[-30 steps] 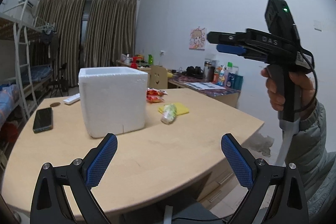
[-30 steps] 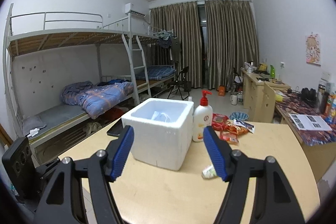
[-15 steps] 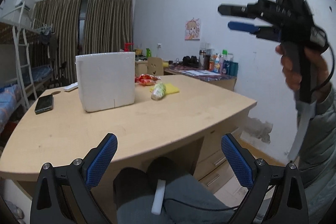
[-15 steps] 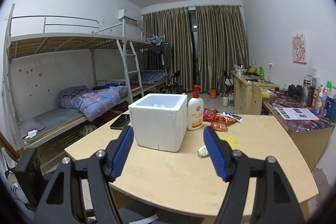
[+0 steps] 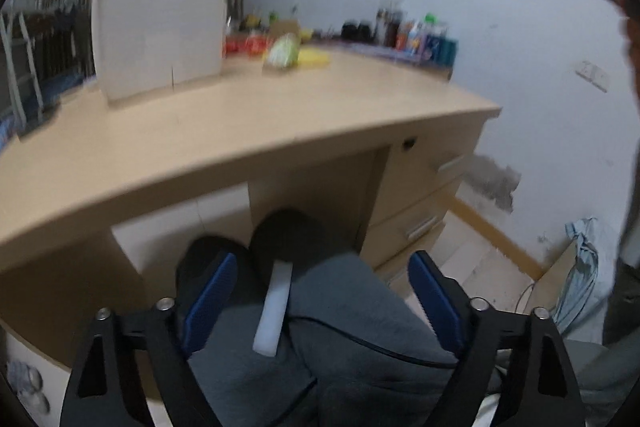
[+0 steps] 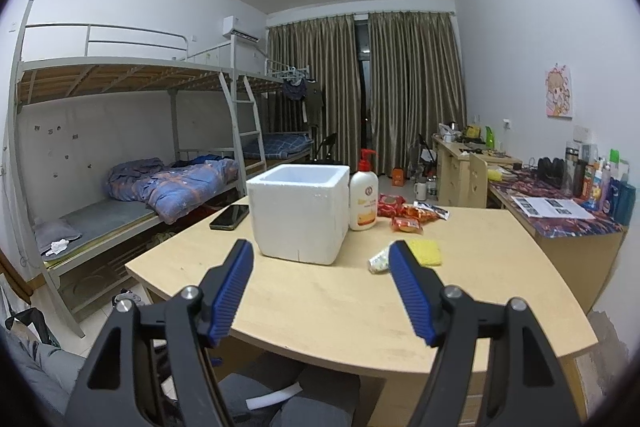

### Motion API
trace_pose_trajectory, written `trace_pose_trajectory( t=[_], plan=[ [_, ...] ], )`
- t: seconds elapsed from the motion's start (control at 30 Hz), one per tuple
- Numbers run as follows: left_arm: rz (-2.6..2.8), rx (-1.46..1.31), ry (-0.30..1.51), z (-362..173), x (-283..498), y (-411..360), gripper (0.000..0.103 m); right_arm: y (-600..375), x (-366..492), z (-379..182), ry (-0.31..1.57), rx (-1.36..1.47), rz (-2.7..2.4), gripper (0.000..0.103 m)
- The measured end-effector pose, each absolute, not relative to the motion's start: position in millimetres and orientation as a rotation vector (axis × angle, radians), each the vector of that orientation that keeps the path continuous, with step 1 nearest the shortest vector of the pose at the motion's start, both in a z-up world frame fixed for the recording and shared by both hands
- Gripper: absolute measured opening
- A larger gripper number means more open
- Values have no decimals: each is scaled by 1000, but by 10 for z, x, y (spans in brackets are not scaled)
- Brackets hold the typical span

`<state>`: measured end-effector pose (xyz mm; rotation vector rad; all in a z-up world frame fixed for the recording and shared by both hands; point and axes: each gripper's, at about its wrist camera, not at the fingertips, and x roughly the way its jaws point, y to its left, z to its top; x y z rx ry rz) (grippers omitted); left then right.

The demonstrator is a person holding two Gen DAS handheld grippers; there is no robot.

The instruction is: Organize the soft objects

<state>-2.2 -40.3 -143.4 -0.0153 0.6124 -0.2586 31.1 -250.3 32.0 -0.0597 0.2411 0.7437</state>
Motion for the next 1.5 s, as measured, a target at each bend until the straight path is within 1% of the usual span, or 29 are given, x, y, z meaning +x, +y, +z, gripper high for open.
trace_pose_trajectory(
  t=[0.03, 0.13, 0.2, 0.23, 0.37, 0.47, 0.6, 0.7, 1.0, 1.03, 1.07, 1.1, 1.17, 1.2, 1.3, 1.5],
  plan=[
    [-253, -26, 650, -1525, 78, -397, 84, -2513, 308, 303, 245, -57, 743, 74],
    [-224, -22, 728, -1784, 303, -421, 73, -2537, 328, 242, 257, -47, 737, 74],
    [-210, -20, 778, -1928, 435, -424, 63, -2552, 361, 203, 269, -43, 731, 74],
    [-209, -28, 799, -1997, 488, -415, 61, -2553, 378, 183, 275, -41, 725, 74],
    [-188, -21, 880, -2281, 688, -431, 60, -2558, 427, 129, 297, -39, 717, 74],
    [-178, -39, 933, -2453, 775, -403, 50, -2549, 490, 88, 318, -37, 712, 74],
    [-155, -30, 972, -2583, 857, -393, 45, -2522, 514, 63, 333, -36, 717, 74],
    [-146, -24, 994, -2656, 906, -393, 42, -2505, 505, 55, 339, -37, 726, 74],
    [-166, -35, 1030, -2763, 988, -347, 42, -2497, 489, 82, 346, -45, 730, 74],
    [-167, -43, 1034, -2774, 996, -338, 40, -2491, 492, 86, 346, -44, 730, 74],
    [-171, -55, 1036, -2782, 995, -316, 32, -2489, 492, 85, 347, -45, 730, 74],
    [-174, -65, 1039, -2793, 993, -293, 21, -2492, 489, 87, 346, -46, 730, 74],
    [-172, -64, 1056, -2838, 1002, -272, 18, -2491, 490, 91, 346, -44, 729, 74],
    [-167, -63, 1069, -2868, 1006, -266, 14, -2492, 488, 93, 345, -43, 729, 74],
    [-173, -56, 1055, -2847, 979, -270, 11, -2497, 471, 101, 340, -46, 726, 74],
    [-183, -27, 975, -2606, 860, -340, 11, -2487, 439, 135, 332, -44, 726, 74]
  ],
)
